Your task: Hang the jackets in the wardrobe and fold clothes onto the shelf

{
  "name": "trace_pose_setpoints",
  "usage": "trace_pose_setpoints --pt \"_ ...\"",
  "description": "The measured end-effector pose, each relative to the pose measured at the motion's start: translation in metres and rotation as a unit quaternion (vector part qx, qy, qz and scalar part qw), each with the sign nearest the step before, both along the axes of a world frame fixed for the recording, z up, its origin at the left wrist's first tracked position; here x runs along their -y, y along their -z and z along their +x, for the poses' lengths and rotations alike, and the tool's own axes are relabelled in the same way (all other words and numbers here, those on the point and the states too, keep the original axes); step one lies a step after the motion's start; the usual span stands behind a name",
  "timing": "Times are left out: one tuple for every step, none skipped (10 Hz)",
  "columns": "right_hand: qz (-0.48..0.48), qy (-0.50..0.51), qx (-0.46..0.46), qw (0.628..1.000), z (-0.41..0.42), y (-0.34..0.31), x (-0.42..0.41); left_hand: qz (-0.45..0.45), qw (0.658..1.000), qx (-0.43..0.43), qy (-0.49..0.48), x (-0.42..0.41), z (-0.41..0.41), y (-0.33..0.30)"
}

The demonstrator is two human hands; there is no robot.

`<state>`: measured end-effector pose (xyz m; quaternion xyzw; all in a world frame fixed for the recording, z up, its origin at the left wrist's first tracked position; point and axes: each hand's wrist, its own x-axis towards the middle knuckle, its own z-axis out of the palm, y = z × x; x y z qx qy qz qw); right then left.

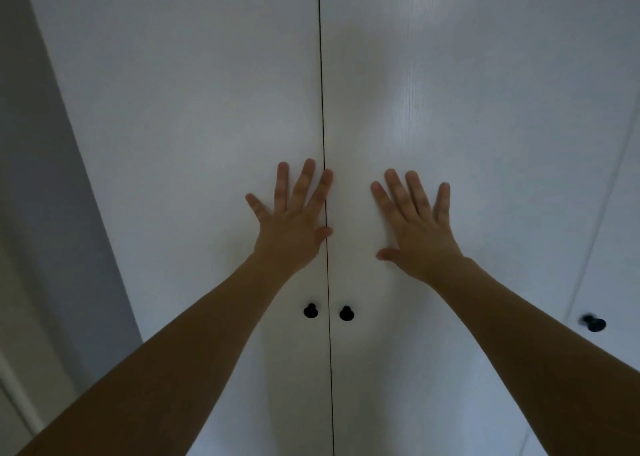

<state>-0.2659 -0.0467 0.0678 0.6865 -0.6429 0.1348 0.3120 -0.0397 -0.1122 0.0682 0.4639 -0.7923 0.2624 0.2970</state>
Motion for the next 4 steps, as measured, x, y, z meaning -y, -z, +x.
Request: trace_pose_setpoints --pt "0.0 0.011 0.003 1.0 0.007 0.0 -0.004 0.006 1.0 0.0 -0.001 0.0 0.002 0.0" --pt "0.025 0.024 0.017 0.999 0.02 -0.005 -0.015 0.03 0.999 0.004 -0.015 -0.007 0.001 -0.004" --pt "0.035 -0.006 0.057 0.998 0.03 -0.013 -0.029 0.047 0.999 0.003 -0.024 -0.02 0.0 -0.01" --pt "0.016 -0.031 0.094 0.995 0.034 -0.022 -0.048 0.01 1.0 0.007 -0.01 -0.04 0.003 -0.01"
